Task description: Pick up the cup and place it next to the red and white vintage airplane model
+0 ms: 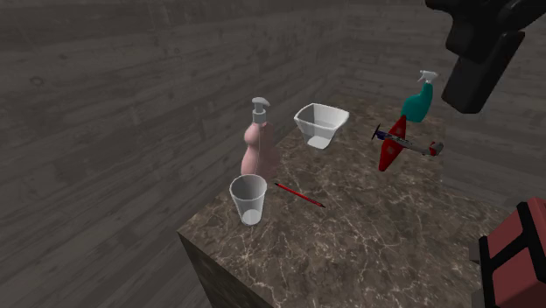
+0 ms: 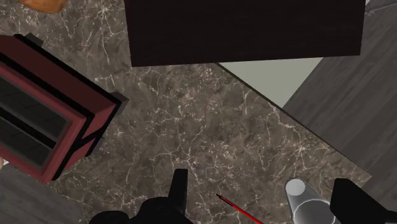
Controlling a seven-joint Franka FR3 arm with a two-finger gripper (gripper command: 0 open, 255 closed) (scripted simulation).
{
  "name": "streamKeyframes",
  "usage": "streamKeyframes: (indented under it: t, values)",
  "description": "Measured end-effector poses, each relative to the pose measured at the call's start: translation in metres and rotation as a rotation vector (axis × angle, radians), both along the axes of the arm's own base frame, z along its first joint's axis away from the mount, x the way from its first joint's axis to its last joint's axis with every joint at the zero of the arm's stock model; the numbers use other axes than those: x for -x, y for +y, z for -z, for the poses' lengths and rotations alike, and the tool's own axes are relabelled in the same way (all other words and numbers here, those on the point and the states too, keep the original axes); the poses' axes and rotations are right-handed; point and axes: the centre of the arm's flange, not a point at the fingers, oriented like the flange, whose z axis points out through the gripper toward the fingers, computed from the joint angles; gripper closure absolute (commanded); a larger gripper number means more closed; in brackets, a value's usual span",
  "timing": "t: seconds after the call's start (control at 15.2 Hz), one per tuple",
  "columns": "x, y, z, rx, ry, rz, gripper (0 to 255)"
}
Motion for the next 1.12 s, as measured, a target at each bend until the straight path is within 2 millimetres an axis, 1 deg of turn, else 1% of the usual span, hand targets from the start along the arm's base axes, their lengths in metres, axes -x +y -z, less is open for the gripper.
streamKeyframes:
  t: [0.07, 0.2, 0.33, 0.53, 0.59, 0.73, 0.86, 0.92, 1.06, 1.12]
  values:
    - [0.000, 0.000, 0.000, 0.000, 0.000, 0.000, 0]
    - [-0.006, 0.002, 0.013, -0.006, -0.005, 0.000, 0]
    - [-0.019, 0.006, 0.033, -0.015, -0.012, 0.001, 0]
    - [-0.037, 0.018, 0.061, -0.029, -0.026, 0.003, 0]
    - [-0.044, 0.021, 0.075, -0.034, -0.029, 0.003, 0]
    - [-0.056, 0.026, 0.097, -0.043, -0.039, 0.004, 0]
    - [-0.070, 0.034, 0.114, -0.053, -0.049, 0.005, 0]
    - [-0.078, 0.034, 0.123, -0.058, -0.054, 0.005, 0]
    - [-0.095, 0.042, 0.144, -0.068, -0.064, 0.006, 0]
    - [-0.102, 0.042, 0.152, -0.073, -0.069, 0.007, 0]
